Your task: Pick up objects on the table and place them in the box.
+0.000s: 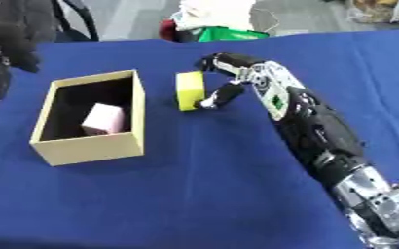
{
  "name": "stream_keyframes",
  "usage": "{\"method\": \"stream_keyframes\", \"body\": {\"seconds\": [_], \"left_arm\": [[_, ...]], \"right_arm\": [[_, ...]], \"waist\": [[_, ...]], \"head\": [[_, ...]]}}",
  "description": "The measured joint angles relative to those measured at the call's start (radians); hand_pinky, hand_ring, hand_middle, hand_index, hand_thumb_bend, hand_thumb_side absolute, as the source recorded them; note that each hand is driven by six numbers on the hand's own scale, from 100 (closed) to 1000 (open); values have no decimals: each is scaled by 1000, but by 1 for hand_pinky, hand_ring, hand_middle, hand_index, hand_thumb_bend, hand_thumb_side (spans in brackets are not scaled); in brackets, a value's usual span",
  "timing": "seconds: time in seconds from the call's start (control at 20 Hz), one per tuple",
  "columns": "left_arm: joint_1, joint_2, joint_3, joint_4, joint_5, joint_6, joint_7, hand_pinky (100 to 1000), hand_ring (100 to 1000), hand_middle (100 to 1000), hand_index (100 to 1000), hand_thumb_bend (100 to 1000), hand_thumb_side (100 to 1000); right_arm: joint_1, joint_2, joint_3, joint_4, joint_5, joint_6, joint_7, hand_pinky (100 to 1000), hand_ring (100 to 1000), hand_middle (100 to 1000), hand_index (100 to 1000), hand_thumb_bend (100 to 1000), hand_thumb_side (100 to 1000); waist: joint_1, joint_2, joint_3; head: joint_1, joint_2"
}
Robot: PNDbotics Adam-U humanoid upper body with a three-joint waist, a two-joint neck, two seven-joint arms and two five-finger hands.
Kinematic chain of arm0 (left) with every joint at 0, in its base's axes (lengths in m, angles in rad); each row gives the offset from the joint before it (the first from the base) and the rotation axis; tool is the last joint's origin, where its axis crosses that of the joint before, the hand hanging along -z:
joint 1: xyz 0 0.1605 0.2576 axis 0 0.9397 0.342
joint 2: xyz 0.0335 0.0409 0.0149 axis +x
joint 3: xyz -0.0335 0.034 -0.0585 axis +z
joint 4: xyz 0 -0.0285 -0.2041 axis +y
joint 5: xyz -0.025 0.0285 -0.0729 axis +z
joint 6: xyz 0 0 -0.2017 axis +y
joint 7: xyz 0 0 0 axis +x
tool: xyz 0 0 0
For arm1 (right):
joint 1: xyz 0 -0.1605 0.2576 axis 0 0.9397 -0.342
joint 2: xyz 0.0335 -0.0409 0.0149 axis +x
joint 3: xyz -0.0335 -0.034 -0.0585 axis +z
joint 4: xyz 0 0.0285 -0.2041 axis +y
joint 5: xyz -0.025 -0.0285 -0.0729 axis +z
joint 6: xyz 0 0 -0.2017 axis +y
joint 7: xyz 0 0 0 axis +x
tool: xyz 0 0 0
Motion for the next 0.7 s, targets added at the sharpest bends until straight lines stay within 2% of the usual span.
{"method": "stream_keyframes", "body": {"seconds": [0.4,0.7], "left_arm": [[0,0,0,0,0,0,0,645,669,666,840,329,637],[0,0,0,0,0,0,0,644,670,665,840,329,637]], "right_arm": [[1,6,0,6,12,-4,-13,874,842,788,811,414,433],[1,7,0,5,12,-7,-37,873,833,765,697,370,417]], "waist": [[0,1,3],[1,3,3]], "head": [[-4,0],[-4,-1]]}}
